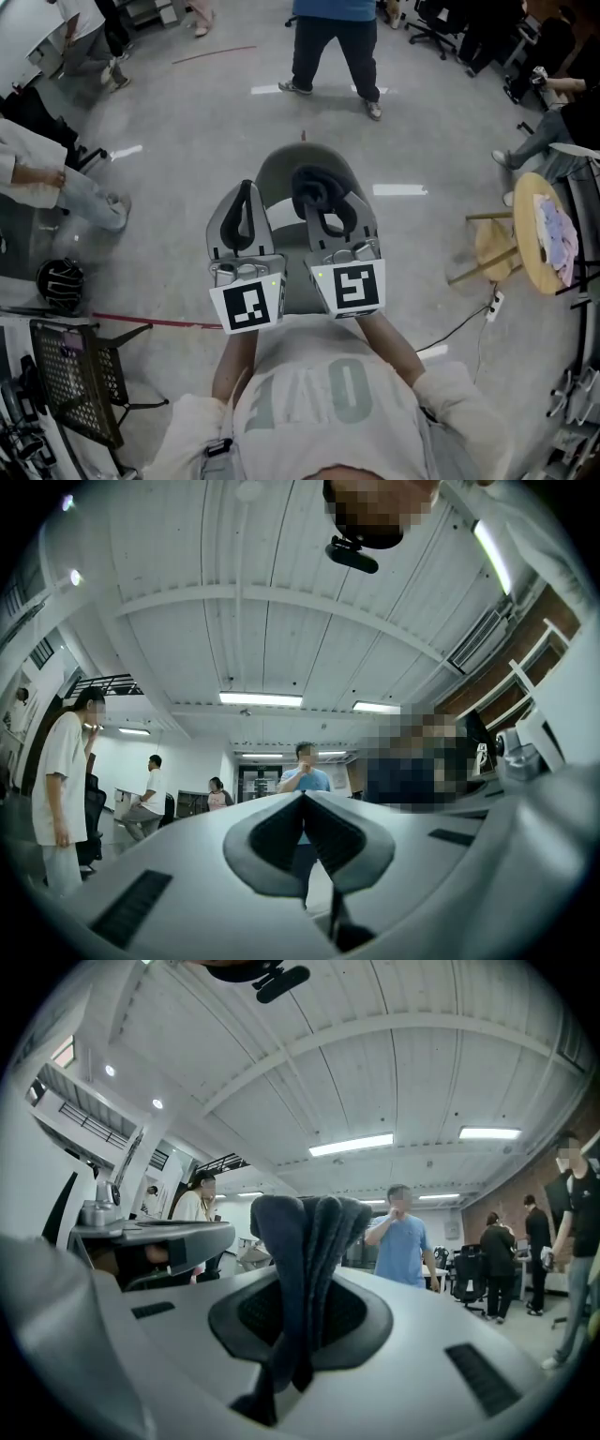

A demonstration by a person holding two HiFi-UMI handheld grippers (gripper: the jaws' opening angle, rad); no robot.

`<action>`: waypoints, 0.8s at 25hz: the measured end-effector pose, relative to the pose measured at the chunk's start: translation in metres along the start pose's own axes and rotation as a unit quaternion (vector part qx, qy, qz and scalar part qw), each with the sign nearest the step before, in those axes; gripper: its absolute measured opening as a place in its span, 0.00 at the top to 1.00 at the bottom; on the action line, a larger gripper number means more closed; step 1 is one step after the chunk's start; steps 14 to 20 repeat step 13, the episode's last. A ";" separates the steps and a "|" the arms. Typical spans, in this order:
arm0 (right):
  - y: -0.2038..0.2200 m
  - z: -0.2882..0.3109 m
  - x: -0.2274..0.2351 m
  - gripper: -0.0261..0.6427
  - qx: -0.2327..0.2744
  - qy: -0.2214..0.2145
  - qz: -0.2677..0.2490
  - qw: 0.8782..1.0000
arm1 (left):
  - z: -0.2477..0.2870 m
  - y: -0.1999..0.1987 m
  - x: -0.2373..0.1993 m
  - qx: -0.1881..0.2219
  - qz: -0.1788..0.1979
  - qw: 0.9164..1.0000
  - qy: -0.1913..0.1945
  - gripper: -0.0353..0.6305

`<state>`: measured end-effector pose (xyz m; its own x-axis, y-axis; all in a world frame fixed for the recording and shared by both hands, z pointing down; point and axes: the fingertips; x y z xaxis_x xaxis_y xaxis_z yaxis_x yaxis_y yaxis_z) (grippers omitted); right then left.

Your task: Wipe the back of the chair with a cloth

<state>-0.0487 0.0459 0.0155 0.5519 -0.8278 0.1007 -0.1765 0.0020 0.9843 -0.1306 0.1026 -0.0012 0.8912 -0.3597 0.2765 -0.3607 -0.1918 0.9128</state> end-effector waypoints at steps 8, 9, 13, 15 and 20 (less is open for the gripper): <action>0.004 0.004 0.002 0.88 -0.006 0.007 -0.011 1.000 | 0.007 0.006 0.001 0.003 -0.013 1.000 0.009 0.92; 0.005 0.004 0.002 0.88 -0.007 0.007 -0.014 1.000 | 0.008 0.006 0.002 0.003 -0.016 1.000 0.010 0.92; 0.009 0.005 -0.001 0.88 -0.015 0.008 -0.019 1.000 | 0.008 0.011 0.000 0.002 -0.017 1.000 0.014 0.92; 0.009 0.005 -0.001 0.88 -0.015 0.008 -0.019 1.000 | 0.008 0.011 0.000 0.002 -0.017 1.000 0.014 0.92; 0.009 0.005 -0.001 0.88 -0.015 0.008 -0.019 1.000 | 0.008 0.011 0.000 0.002 -0.017 1.000 0.014 0.92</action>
Point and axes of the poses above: the fingertips, and each gripper's own axes: z forward along the fingers, x to its right, y out of its underside, and after that the axes turned 13 degrees about z, right-handed
